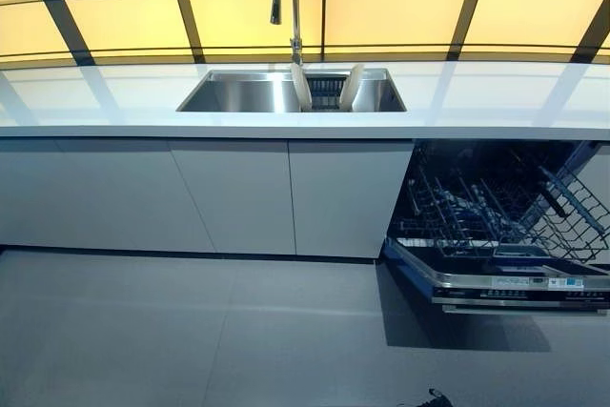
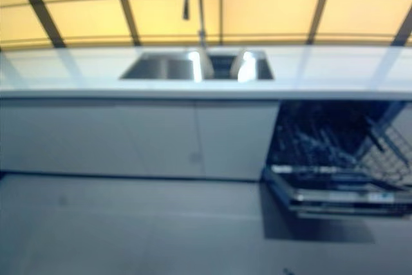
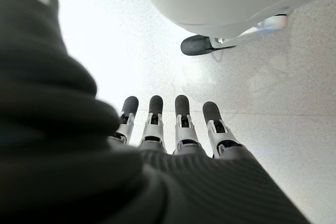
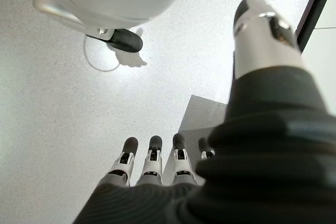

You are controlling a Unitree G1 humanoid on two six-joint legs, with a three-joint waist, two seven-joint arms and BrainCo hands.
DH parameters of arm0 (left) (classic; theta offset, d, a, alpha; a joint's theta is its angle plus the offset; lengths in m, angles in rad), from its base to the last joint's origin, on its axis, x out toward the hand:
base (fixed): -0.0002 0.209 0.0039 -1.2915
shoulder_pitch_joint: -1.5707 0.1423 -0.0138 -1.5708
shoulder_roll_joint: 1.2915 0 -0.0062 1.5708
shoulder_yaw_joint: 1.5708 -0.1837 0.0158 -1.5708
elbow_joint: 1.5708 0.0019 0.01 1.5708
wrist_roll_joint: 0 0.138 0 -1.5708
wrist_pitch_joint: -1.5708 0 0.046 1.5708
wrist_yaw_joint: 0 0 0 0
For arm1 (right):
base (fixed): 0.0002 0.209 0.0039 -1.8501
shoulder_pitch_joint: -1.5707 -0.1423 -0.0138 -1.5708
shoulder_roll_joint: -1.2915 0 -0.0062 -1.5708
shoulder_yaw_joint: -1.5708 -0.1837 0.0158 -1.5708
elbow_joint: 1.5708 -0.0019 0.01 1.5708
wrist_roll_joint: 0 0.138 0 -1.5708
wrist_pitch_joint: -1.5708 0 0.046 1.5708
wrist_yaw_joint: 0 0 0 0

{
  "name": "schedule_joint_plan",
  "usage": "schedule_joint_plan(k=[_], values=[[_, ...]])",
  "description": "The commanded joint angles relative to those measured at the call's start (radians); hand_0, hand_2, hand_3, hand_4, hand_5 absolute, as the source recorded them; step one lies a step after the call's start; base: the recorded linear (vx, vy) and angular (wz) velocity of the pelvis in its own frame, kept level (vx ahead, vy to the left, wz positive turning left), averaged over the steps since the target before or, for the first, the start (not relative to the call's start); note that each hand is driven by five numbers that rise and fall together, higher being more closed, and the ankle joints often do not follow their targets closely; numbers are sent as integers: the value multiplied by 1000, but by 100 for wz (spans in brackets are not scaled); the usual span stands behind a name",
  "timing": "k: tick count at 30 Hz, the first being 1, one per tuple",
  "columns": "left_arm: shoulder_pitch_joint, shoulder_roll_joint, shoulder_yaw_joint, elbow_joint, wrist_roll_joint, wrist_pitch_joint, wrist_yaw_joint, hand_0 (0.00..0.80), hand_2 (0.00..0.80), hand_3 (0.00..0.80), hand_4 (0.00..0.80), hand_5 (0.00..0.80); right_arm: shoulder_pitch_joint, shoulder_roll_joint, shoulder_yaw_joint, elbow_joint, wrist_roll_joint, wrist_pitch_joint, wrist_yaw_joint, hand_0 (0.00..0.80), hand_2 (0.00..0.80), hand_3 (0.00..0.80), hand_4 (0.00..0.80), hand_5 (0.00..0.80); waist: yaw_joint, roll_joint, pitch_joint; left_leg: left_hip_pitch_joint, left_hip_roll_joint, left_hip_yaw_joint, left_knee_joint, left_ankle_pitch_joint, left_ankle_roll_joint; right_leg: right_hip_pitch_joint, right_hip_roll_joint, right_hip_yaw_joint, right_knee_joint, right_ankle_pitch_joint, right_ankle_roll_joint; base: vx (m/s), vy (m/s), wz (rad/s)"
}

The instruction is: Take plates into dishwasher

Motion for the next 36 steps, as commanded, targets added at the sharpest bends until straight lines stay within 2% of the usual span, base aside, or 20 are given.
schedule_joint_plan(k=[1, 5, 7, 14, 32, 36], values=[[-73, -25, 0, 34, -18, -26, 12, 0, 0, 0, 0, 0, -53, 7, 33, 23, 12, -8, 8, 0, 0, 0, 0, 0, 9, -30, 42, -6, -109, -3, 3, -42, 88, 16, 21, -86, 11, -22, 16, 0, 0, 0], [-75, -22, 10, 30, -48, -39, 4, 0, 0, 0, 0, 0, -54, 6, 38, 22, 3, -9, 26, 0, 0, 0, 0, 0, 9, -31, 45, -5, -110, 0, 3, -41, 89, 14, 21, -84, 16, -23, 15, 0, 0, 0], [-80, -19, 10, 27, -40, -12, -21, 0, 0, 0, 0, 0, -58, 3, 40, 17, 4, -3, 40, 0, 0, 0, 0, 0, 11, -32, 50, -6, -112, -3, 3, -39, 92, 10, 19, -84, 22, -25, 14, -44, -19, 0], [-85, -17, 10, 33, -39, 2, 12, 0, 0, 0, 0, 0, -69, 10, 41, 24, 20, 28, 90, 0, 0, 0, 0, 0, 15, -28, 51, -2, -112, -11, 3, -41, 95, 18, 21, -84, 20, -28, 10, -12, -5, 0], [-65, -23, 16, 46, 15, 8, 17, 0, 0, 0, 0, 0, -76, 7, 26, 43, 15, 51, 107, 0, 0, 0, 0, 0, 15, -29, 46, -1, -101, -17, 3, -28, 83, 30, 36, -83, 14, -26, 6, 15, -13, 1], [-71, -24, 27, 50, -45, 9, 43, 0, 0, 0, 0, 0, -77, 11, 28, 41, 27, 47, 113, 0, 0, 0, 0, 0, 12, -31, 49, -6, -101, -25, 3, -22, 88, 18, 50, -65, 31, -38, -3, 19, -59, 0]])
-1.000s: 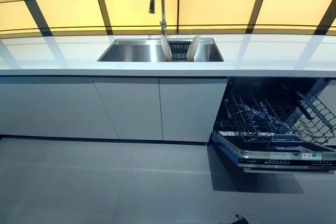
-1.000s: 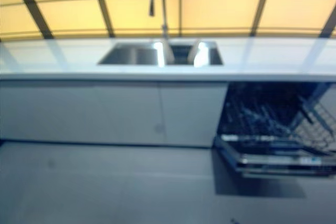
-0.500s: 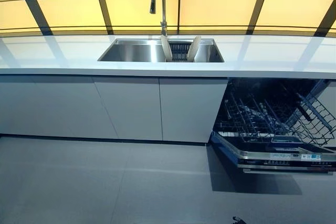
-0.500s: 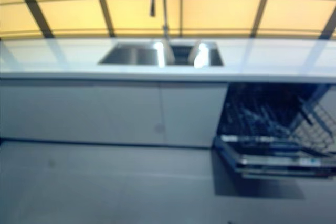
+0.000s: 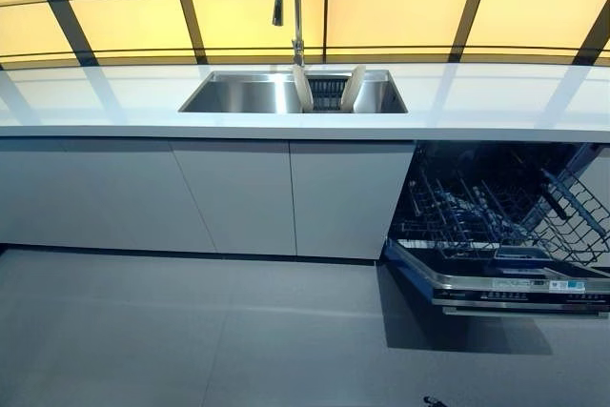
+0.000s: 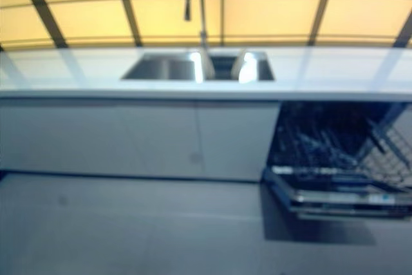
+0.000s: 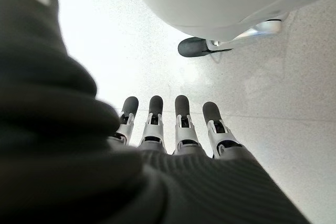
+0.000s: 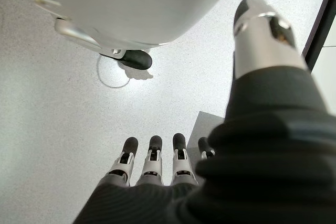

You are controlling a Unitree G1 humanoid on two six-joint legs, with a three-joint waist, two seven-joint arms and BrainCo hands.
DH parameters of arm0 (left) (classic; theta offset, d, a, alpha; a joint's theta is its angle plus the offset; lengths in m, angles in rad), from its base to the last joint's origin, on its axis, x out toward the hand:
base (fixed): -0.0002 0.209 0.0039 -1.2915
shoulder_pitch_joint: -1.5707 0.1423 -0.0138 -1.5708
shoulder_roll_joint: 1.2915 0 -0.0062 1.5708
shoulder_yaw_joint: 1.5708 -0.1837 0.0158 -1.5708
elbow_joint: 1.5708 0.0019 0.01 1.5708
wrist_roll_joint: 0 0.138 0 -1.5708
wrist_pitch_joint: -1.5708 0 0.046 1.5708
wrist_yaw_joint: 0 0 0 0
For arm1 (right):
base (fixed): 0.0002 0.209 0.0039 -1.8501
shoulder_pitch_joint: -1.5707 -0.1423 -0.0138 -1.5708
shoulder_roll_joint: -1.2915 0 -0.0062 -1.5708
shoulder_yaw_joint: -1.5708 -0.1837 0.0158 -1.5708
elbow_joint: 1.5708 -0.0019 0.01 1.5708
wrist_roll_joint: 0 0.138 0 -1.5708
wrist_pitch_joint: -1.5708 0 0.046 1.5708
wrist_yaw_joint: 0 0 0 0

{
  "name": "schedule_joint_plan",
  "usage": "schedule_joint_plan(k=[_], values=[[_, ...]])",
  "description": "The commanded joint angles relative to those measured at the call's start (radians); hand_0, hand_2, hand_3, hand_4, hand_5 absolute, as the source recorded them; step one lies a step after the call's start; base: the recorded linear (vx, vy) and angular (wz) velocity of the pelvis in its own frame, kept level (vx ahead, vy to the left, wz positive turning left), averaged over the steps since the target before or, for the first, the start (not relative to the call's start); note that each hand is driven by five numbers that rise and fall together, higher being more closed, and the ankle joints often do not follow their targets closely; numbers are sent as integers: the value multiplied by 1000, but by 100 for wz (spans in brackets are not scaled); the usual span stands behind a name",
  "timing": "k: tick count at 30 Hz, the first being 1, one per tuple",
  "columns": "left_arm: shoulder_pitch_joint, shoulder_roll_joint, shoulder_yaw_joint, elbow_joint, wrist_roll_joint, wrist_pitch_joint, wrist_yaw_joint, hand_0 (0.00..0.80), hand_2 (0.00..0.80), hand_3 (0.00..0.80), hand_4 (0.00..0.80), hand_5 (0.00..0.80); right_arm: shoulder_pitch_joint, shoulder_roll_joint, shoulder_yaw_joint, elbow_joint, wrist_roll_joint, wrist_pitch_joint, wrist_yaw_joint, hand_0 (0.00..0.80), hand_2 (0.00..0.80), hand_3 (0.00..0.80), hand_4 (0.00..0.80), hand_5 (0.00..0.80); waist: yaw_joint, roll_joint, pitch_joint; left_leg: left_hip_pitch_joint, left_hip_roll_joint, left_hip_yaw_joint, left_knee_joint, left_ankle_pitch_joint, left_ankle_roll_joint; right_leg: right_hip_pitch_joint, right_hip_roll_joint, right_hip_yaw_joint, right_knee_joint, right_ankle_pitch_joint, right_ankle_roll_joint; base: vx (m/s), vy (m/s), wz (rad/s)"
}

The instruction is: Take plates into dishwasher

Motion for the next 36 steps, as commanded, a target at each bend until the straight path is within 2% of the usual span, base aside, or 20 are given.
schedule_joint_plan(k=[1, 2, 4, 5, 7, 8, 9, 11, 12, 13, 14, 15, 16, 17, 19, 20, 23, 30, 34, 36], values=[[-76, -25, 34, 45, -53, -2, 43, 0, 0, 0, 0, 0, -72, 20, 28, 39, 23, -5, 8, 0, 0, 0, 0, 0, 10, -41, 54, -3, -106, -18, 5, -21, 89, 8, 48, -47, 41, -44, -6, 16, -69, 0], [-77, -25, 42, 44, -68, -1, 48, 0, 0, 0, 0, 0, -74, 20, 29, 37, 27, -2, 6, 0, 0, 0, 0, 0, 10, -43, 58, -7, -104, -19, 22, -25, 88, 5, 50, -42, 51, -50, -12, -4, -79, 0], [-79, -23, 70, 41, -100, -19, 68, 0, 0, 0, 0, 0, -83, 11, 36, 26, 53, 3, 0, 0, 0, 0, 0, 0, 8, -71, 90, -109, -95, 2, 252, -47, 78, -19, 44, -18, 97, -60, -42, -62, -121, 5], [-79, -20, 81, 39, -102, -26, 70, 0, 0, 0, 0, 0, -83, 5, 39, 17, 68, 4, 0, 0, 0, 0, 0, 0, 14, -87, 115, -196, -90, 12, 420, -5, 65, -23, 37, -20, 109, -56, -57, -98, -168, 12], [-65, -20, 113, 45, -109, -49, 63, 0, 0, 0, 0, 0, -81, -11, 44, 6, 73, 9, 1, 0, 0, 0, 0, 0, 37, -93, 163, -389, -124, -10, 697, 77, 55, -33, 40, -8, 147, -53, -84, -52, -137, 5], [-57, -20, 123, 44, -108, -52, 52, 0, 0, 0, 0, 0, -80, -21, 37, 6, 57, 12, -1, 0, 0, 0, 0, 0, 45, -78, 182, -453, -116, 3, 730, 138, 33, -25, 53, -2, 160, -63, -93, 76, -24, -4], [-51, -19, 123, 44, -110, -52, 45, 0, 0, 0, 0, 0, -78, -26, 33, 8, 55, 17, -8, 0, 0, 0, 0, 0, 51, -60, 196, -475, -92, 24, 658, 185, 13, -8, 67, 0, 155, -66, -92, 163, 53, -10], [-34, -16, 124, 53, -110, -61, 43, 0, 0, 0, 0, 0, -74, -32, 16, 30, 61, 4, -6, 0, 0, 0, 0, 0, 64, -26, 212, -449, -57, 56, 437, 241, -3, 31, 92, 5, 145, -82, -81, 275, 100, -17], [-31, -16, 124, 54, -109, -61, 43, 0, 0, 0, 0, 0, -74, -33, 12, 34, 55, 0, -4, 0, 0, 0, 0, 0, 67, -20, 214, -442, -51, 59, 390, 256, -6, 40, 97, 6, 144, -87, -79, 413, 175, -22], [-23, -14, 119, 58, -111, -59, 49, 0, 0, 0, 0, 0, -73, -38, 2, 48, 37, -21, 3, 0, 0, 0, 0, 0, 86, 4, 216, -442, -33, 42, 174, 307, -24, 77, 114, 18, 138, -108, -68, 385, 184, -14], [-18, -15, 120, 60, -122, -59, 51, 0, 0, 0, 0, 0, -73, -43, 3, 48, 38, -26, 6, 0, 0, 0, 0, 0, 99, 6, 215, -445, -41, 13, 90, 311, -32, 98, 112, 33, 135, -118, -62, 420, 214, -35], [-15, -18, 124, 61, -132, -58, 51, 0, 0, 0, 0, 0, -74, -47, 0, 47, 46, -33, 8, 0, 0, 0, 0, 0, 105, 6, 213, -444, -43, 8, 56, 307, -34, 112, 108, 42, 135, -129, -59, 285, 176, -38], [-16, -26, 130, 57, -136, -53, 54, 0, 0, 0, 0, 0, -78, -53, -11, 49, 45, -42, 18, 0, 0, 0, 0, 0, 103, 4, 205, -429, -43, 31, 43, 268, -19, 123, 97, 55, 134, -142, -52, 254, 177, -43], [-19, -27, 127, 56, -136, -49, 55, 0, 0, 0, 0, 0, -79, -57, -22, 49, 42, -44, 20, 0, 0, 0, 0, 0, 97, 7, 197, -422, -32, 40, 38, 262, -15, 128, 94, 64, 142, -156, -53, 260, 186, -51], [-30, -24, 116, 62, -137, -54, 59, 0, 0, 0, 0, 0, -73, -54, -33, 44, 48, -24, 11, 0, 0, 0, 0, 0, 88, 11, 188, -426, -20, 42, 98, 262, -9, 153, 89, 82, 173, -199, -55, 309, 146, -63], [-34, -19, 116, 58, -138, -56, 57, 0, 0, 0, 0, 0, -65, -48, -36, 43, 43, -14, 11, 0, 0, 0, 0, 0, 87, 4, 181, -428, -23, 41, 137, 242, -2, 173, 81, 88, 183, -214, -51, 333, 85, -22], [-54, -5, 111, 39, -117, -58, 49, 0, 0, 0, 0, 0, -53, -30, -32, 47, 1, -32, 53, 0, 0, 0, 0, 0, 95, -25, 154, -421, -15, 92, 195, 179, 13, 214, 43, 45, 169, -219, -25, 295, 22, 3], [-82, 4, 92, 30, -108, -65, 43, 0, 0, 0, 0, 0, -71, -12, 8, 16, 21, -5, 67, 0, 0, 0, 0, 0, 118, -49, 130, -457, 1, 116, 226, 154, 10, 239, 5, 10, 85, -206, -4, 179, 33, -1], [-72, -9, 98, 41, -80, -54, 51, 0, 0, 0, 0, 0, -62, -5, -4, 29, -12, 10, 71, 0, 0, 0, 0, 0, 122, -62, 114, -440, -12, 129, 254, 101, 27, 251, -42, -14, 65, -187, 30, 218, 131, -8], [-70, -10, 104, 52, -60, -43, 58, 0, 0, 0, 0, 0, -64, -1, -13, 37, -23, 18, 74, 0, 0, 0, 0, 0, 122, -68, 103, -434, -26, 136, 289, 62, 46, 253, -72, -21, 90, -186, 50, 272, 193, -1]])
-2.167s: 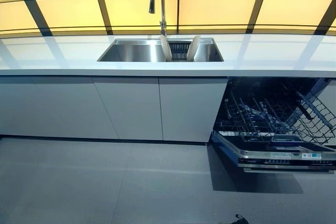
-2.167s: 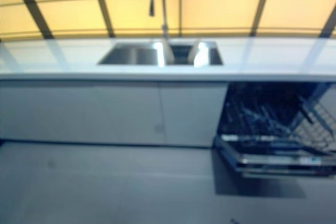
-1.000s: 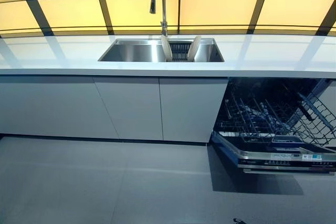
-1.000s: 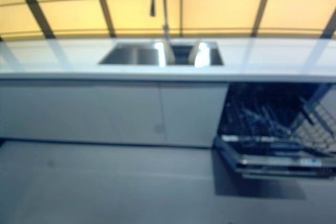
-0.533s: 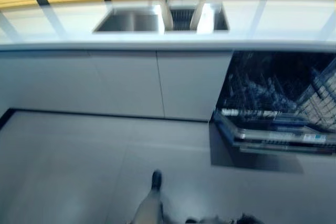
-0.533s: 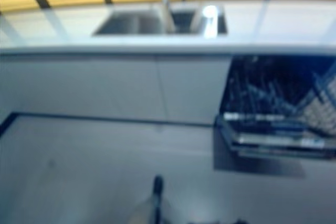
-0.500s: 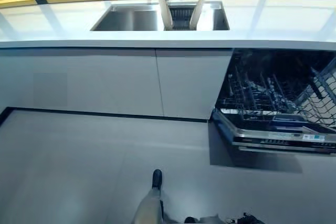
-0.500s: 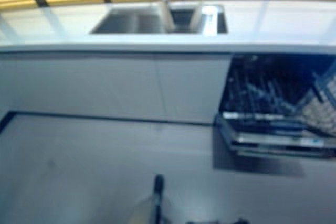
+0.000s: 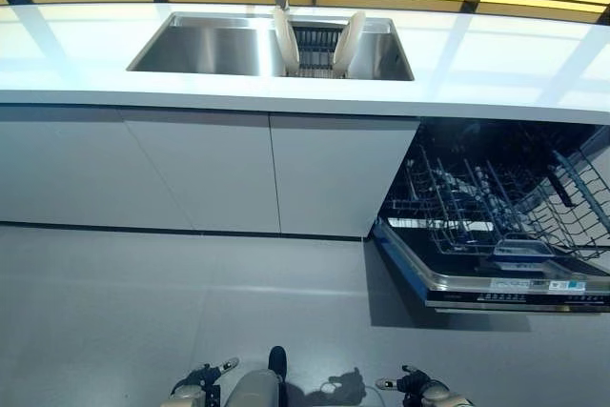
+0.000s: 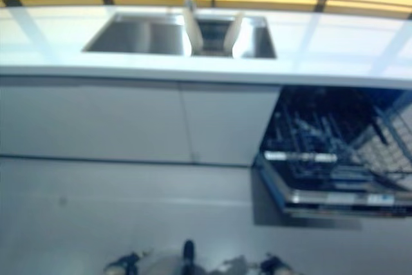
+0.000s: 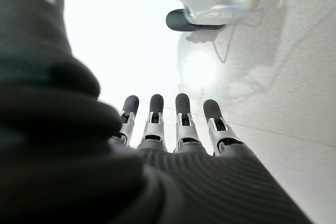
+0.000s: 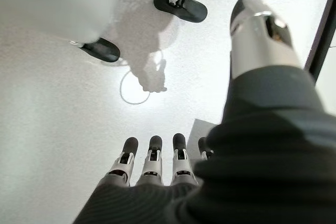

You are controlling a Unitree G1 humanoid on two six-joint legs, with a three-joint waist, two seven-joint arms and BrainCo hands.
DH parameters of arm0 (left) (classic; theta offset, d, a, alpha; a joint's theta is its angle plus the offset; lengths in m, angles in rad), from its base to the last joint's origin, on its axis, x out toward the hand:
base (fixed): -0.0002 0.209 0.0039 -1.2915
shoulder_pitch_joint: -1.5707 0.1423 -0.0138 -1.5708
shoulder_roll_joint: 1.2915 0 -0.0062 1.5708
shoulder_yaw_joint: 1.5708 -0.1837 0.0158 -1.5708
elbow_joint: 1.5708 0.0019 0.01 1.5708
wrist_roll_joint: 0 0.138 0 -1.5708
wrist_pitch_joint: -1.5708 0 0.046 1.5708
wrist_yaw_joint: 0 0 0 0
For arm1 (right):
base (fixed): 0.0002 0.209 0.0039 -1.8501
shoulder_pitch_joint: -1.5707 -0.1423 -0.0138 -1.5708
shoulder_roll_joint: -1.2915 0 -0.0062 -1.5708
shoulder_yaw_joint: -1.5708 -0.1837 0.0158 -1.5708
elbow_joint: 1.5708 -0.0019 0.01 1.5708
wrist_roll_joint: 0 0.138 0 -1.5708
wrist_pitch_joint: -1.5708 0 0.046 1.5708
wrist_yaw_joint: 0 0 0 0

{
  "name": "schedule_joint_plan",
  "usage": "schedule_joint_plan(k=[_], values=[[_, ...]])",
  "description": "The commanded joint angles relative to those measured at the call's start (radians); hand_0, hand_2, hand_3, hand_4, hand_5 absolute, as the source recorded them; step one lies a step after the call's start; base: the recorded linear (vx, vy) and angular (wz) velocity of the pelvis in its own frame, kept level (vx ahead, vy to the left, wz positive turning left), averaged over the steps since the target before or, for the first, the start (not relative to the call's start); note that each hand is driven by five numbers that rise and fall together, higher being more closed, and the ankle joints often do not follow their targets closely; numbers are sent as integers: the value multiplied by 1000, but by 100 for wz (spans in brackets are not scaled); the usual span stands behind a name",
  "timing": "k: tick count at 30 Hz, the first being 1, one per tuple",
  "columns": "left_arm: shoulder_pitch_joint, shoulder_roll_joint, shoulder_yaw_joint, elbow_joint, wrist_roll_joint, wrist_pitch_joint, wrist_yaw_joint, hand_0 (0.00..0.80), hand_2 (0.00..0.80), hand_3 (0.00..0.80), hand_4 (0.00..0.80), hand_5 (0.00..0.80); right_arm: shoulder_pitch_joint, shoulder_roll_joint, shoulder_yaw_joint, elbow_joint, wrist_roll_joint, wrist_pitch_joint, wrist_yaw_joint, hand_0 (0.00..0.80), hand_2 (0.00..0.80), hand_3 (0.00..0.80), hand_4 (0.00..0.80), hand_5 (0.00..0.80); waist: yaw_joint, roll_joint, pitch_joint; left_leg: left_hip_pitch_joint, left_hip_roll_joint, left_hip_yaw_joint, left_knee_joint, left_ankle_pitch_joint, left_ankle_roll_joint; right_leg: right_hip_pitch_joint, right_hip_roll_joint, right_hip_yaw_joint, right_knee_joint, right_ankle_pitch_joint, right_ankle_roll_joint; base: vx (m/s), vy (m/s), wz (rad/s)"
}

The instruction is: Take plates into dishwasher

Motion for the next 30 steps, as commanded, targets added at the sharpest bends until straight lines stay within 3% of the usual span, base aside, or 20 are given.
schedule_joint_plan(k=[1, 2, 5, 6, 8, 9, 10, 12, 13, 14, 16, 17, 18, 21, 23, 26, 30], values=[[24, -28, -20, 30, 66, 24, 14, 0, 0, 0, 0, 0, 55, -45, -17, -34, -30, 19, 6, 0, 0, 0, 0, 0, 12, 21, -43, -111, 63, 1, 50, 8, -36, 58, -76, -40, 55, 97, 104, 275, 208, 8], [23, -25, -20, 34, 77, 27, 12, 0, 0, 0, 0, 0, 55, -43, -23, -34, -27, 21, 3, 0, 0, 0, 0, 0, 12, 19, -50, -104, 49, -3, 52, -3, -24, 57, -89, -43, 83, 103, 114, 272, 221, 11], [13, -20, -28, 47, 103, 29, -5, 0, 0, 0, 0, 0, 52, -44, -47, -39, -12, 27, -5, 0, 0, 0, 0, 0, -1, 18, -72, -27, -14, -35, -5, -24, 27, -35, -177, -38, 336, 335, 138, 247, 261, 9], [7, -19, -42, 49, 116, 25, -14, 0, 0, 0, 0, 0, 55, -46, -52, -43, -11, 23, -8, 0, 0, 0, 0, 0, -18, 37, -77, 14, -25, -52, -38, -29, 45, -138, -181, -13, 485, 412, 132, 294, 377, -1], [-10, -11, -72, 45, 135, 34, -27, 0, 0, 0, 0, 0, 67, -51, -48, -54, 7, 6, -19, 0, 0, 0, 0, 0, -63, 66, -63, 81, -35, -70, -75, -41, 69, -292, -134, 15, 701, 421, 110, 260, 321, 29], [-17, -8, -82, 42, 140, 39, -29, 0, 0, 0, 0, 0, 71, -52, -44, -56, 27, -1, -24, 0, 0, 0, 0, 0, -80, 74, -56, 105, -37, -73, -87, -44, 70, -349, -107, 14, 734, 418, 102, 243, 198, 66], [-30, -2, -97, 39, 132, 46, -27, 0, 0, 0, 0, 0, 77, -56, -36, -58, 69, -14, -31, 0, 0, 0, 0, 0, -108, 85, -43, 147, -41, -91, -110, -44, 66, -431, -63, -12, 717, 389, 81, 272, 113, 61], [-39, 2, -101, 32, 121, 53, -25, 0, 0, 0, 0, 0, 78, -62, -30, -55, 88, -29, -25, 0, 0, 0, 0, 0, -130, 93, -28, 202, -48, -113, -143, -37, 52, -487, -42, -60, 565, 336, 59, 255, 1, 64], [-39, 2, -101, 32, 121, 53, -25, 0, 0, 0, 0, 0, 78, -62, -30, -54, 88, -29, -25, 0, 0, 0, 0, 0, -132, 93, -26, 205, -48, -114, -144, -37, 52, -483, -42, -62, 564, 335, 58, 365, -189, 61], [-45, -3, -104, 35, 134, 48, -24, 0, 0, 0, 0, 0, 77, -66, -29, -40, 111, -44, -14, 0, 0, 0, 0, 0, -153, 74, -24, 244, -70, -154, -165, -49, 39, -498, -20, -70, 265, 350, 71, 414, -231, 37], [-44, -8, -97, 45, 158, 48, -26, 0, 0, 0, 0, 0, 82, -69, -43, -22, 122, -50, -13, 0, 0, 0, 0, 0, -178, 56, -28, 289, -101, -211, -182, -79, 34, -525, -11, -30, 38, 465, 119, 533, -239, 50], [-45, -9, -93, 52, 162, 47, -27, 0, 0, 0, 0, 0, 82, -70, -53, -12, 119, -50, -10, 0, 0, 0, 0, 0, -190, 56, -29, 305, -106, -227, -177, -94, 35, -542, -1, -24, -60, 488, 133, 463, -148, 58], [-44, -11, -85, 60, 163, 48, -27, 0, 0, 0, 0, 0, 80, -71, -62, -6, 113, -43, -7, 0, 0, 0, 0, 0, -196, 59, -30, 315, -112, -245, -167, -103, 37, -577, 11, -4, -68, 477, 138, 378, -107, 48], [-28, -13, -74, 60, 170, 45, -28, 0, 0, 0, 0, 0, 72, -69, -62, -2, 116, -19, -11, 0, 0, 0, 0, 0, -191, 48, -29, 338, -124, -264, -111, -159, 51, -538, 6, -20, -35, 474, 116, 364, -160, 27], [-2, -20, -55, 59, 178, 31, -18, 0, 0, 0, 0, 0, 66, -63, -60, -10, 108, 16, -27, 0, 0, 0, 0, 0, -184, 34, -36, 354, -119, -239, -58, -211, 56, -497, 6, -36, 32, 438, 95, 338, -190, 39], [10, -18, -29, 53, 141, 18, -33, 0, 0, 0, 0, 0, 69, -64, -49, -4, 71, 13, -13, 0, 0, 0, 0, 0, -188, 30, -40, 412, -82, -188, -69, -242, 40, -488, -1, -57, 84, 434, 98, 281, -172, 26], [3, -19, -74, 39, 220, 17, -46, 0, 0, 0, 0, 0, 53, -70, -31, -27, 67, 21, 36, 0, 0, 0, 0, 0, -180, 27, -49, 419, -65, -208, -131, -218, 36, -461, 23, -47, 53, 415, 78, 169, -172, 14]])
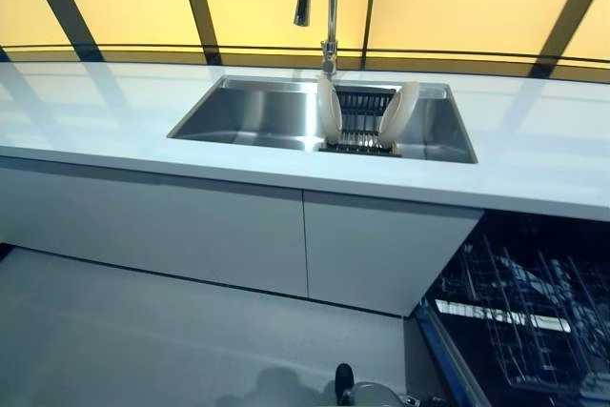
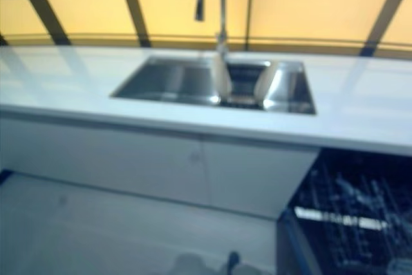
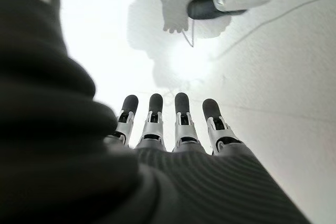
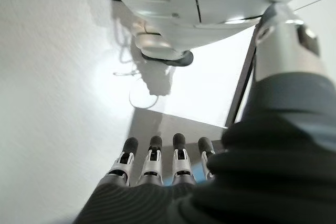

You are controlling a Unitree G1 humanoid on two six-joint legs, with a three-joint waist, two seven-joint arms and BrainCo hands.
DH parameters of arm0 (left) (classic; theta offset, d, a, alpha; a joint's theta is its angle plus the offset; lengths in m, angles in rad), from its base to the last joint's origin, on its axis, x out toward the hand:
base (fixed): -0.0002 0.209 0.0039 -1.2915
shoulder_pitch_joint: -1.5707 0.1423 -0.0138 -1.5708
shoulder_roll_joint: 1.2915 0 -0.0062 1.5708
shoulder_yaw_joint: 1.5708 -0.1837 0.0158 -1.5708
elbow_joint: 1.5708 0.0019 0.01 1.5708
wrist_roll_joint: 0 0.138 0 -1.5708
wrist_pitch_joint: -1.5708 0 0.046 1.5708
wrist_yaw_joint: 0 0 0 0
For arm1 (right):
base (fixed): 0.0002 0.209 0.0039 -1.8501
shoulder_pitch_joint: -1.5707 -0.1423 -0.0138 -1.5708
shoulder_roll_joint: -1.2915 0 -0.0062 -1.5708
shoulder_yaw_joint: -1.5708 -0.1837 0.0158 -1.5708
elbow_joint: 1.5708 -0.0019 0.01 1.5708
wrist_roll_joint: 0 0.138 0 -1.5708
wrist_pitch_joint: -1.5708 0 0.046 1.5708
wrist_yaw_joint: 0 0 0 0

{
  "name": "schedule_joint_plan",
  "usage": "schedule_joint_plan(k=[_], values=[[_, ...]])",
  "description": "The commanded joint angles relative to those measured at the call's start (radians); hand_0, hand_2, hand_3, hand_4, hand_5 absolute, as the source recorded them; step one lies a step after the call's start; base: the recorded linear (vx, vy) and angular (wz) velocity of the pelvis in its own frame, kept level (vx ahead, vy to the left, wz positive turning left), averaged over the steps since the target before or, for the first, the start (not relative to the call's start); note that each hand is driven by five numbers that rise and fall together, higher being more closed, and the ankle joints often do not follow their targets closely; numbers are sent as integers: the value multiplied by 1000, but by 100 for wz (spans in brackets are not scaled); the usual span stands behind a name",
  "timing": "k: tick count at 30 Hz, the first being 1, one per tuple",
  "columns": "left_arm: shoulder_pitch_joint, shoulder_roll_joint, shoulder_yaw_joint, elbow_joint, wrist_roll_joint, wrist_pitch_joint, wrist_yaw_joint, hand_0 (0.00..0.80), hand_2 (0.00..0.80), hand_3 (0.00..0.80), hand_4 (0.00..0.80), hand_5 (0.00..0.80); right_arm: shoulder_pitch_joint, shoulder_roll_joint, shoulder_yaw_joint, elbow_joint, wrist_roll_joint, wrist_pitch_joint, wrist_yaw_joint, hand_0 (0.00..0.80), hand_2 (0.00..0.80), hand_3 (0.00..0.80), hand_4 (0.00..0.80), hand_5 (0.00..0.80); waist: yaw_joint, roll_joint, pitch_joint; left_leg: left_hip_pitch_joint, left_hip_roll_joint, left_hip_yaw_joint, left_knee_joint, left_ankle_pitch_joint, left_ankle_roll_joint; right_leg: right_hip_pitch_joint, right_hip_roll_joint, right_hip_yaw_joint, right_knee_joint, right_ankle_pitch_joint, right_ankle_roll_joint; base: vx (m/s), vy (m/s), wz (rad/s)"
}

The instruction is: Take plates into dishwasher

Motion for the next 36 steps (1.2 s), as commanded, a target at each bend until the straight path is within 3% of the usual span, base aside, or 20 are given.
schedule_joint_plan(k=[1, 6, 9, 11, 15, 19, 21, 22, 23, 24, 26, 27, 29, 30, 31, 32, 36], values=[[-54, 4, -13, -6, 53, -16, -2, 0, 0, 0, 0, 0, -43, -13, 60, 7, -23, 17, 55, 0, 0, 0, 0, 0, -14, -39, 11, -46, -73, 5, 0, 13, 57, -35, -57, 35, -93, 102, 152, 59, -84, -9], [-61, 16, -44, -28, 83, -13, -24, 0, 0, 0, 0, 0, -75, -32, 149, -52, -174, -42, 225, 0, 0, 0, 0, 0, -4, -32, 15, -58, -58, 6, -10, 27, 45, -51, -67, 17, -47, 70, 154, 106, -69, -1], [-74, 70, -72, -68, 108, 24, -39, 0, 0, 0, 0, 0, -119, -72, 244, -217, -164, -34, 395, 0, 0, 0, 0, 0, 19, -50, 32, -81, -46, 6, 8, 27, 43, -86, -84, -6, 11, 58, 166, 64, -166, 11], [-67, 117, -77, -95, 150, 32, -59, 0, 0, 0, 0, 0, -147, -142, 267, -468, -56, 34, 499, 0, 0, 0, 0, 0, 29, -72, 45, -81, -36, 11, 9, 24, 40, -105, -95, -16, 30, 64, 177, 100, -207, 20], [-39, 157, -27, -97, 184, 23, -73, 0, 0, 0, 0, 0, -135, -291, 217, -925, 246, 133, 647, 0, 0, 0, 0, 0, 3, -91, 33, -56, -19, 40, 0, 15, 26, -107, -99, -20, 26, 69, 183, 112, -106, 6], [-32, 166, 31, -50, 172, 11, -68, 0, 0, 0, 0, 0, -121, -381, 75, -1113, 496, 180, 795, 0, 0, 0, 0, 0, -27, -100, -10, -18, 7, 56, 38, -3, 0, -87, -80, -17, 15, 43, 154, 131, -114, 7], [-29, 164, 56, -26, 180, 13, -51, 0, 0, 0, 0, 0, -147, -404, 8, -1138, 598, 190, 812, 0, 0, 0, 0, 0, -36, -98, -31, -25, 49, 64, 192, 107, -43, -40, -52, -17, -20, 20, 118, 123, -153, 4], [-25, 161, 60, -19, 173, 8, -43, 0, 0, 0, 0, 0, -168, -410, -8, -1136, 615, 197, 812, 0, 0, 0, 0, 0, -32, -109, -32, -69, 51, 61, 325, 161, -53, -16, -49, -5, -38, 14, 103, 114, -231, 14], [-6, 152, 82, -9, 157, -10, -28, 0, 0, 0, 0, 0, -208, -413, -30, -1128, 631, 192, 798, 0, 0, 0, 0, 0, -4, -147, -18, -253, 12, 51, 624, 243, -54, 44, -60, 24, -61, 0, 73, 96, -220, 9], [10, 145, 103, -12, 152, -12, -29, 0, 0, 0, 0, 0, -234, -417, -42, -1121, 652, 170, 778, 0, 0, 0, 0, 0, 26, -160, 3, -393, -12, 58, 757, 259, -49, 88, -64, 29, -62, -15, 57, 109, -186, -13], [25, 140, 119, -20, 139, -6, -32, 0, 0, 0, 0, 0, -274, -420, -53, -1101, 673, 152, 761, 0, 0, 0, 0, 0, 58, -160, 28, -504, -12, 67, 800, 251, -43, 137, -54, 34, -64, -27, 48, 145, -19, -81], [49, 145, 133, -18, 108, -18, -31, 0, 0, 0, 0, 0, -348, -417, -52, -1080, 714, 129, 719, 0, 0, 0, 0, 0, 94, -144, 51, -493, 18, 89, 573, 250, -39, 197, -36, 43, -71, -51, 61, 227, 73, -123], [58, 151, 146, -16, 108, -28, -33, 0, 0, 0, 0, 0, -432, -416, -53, -1070, 786, 111, 643, 0, 0, 0, 0, 0, 119, -129, 65, -465, 61, 130, 312, 303, -51, 246, -7, 51, -85, -74, 69, 261, 111, -108], [59, 152, 146, -18, 111, -30, -29, 0, 0, 0, 0, 0, -451, -419, -55, -1069, 814, 98, 615, 0, 0, 0, 0, 0, 125, -126, 67, -465, 66, 131, 264, 322, -57, 255, -1, 53, -88, -80, 71, 233, 130, -103], [58, 152, 140, -34, 99, -21, -17, 0, 0, 0, 0, 0, -492, -439, -68, -1078, 850, 104, 579, 0, 0, 0, 0, 0, 146, -117, 66, -481, 71, 83, 138, 367, -72, 282, 14, 74, -88, -96, 75, 166, 123, -73], [53, 149, 139, -41, 86, -15, -11, 0, 0, 0, 0, 0, -528, -465, -78, -1071, 876, 108, 561, 0, 0, 0, 0, 0, 155, -120, 65, -478, 71, 69, 91, 366, -74, 302, 9, 89, -94, -107, 79, 187, 170, -78], [20, 145, 127, 0, 79, -37, 7, 0, 0, 0, 0, 0, -600, -515, -124, -1039, 972, 121, 536, 0, 0, 0, 0, 0, 145, -125, 22, -430, 68, 107, 37, 290, -66, 348, -34, 76, -102, -148, 105, 157, 171, -48]])
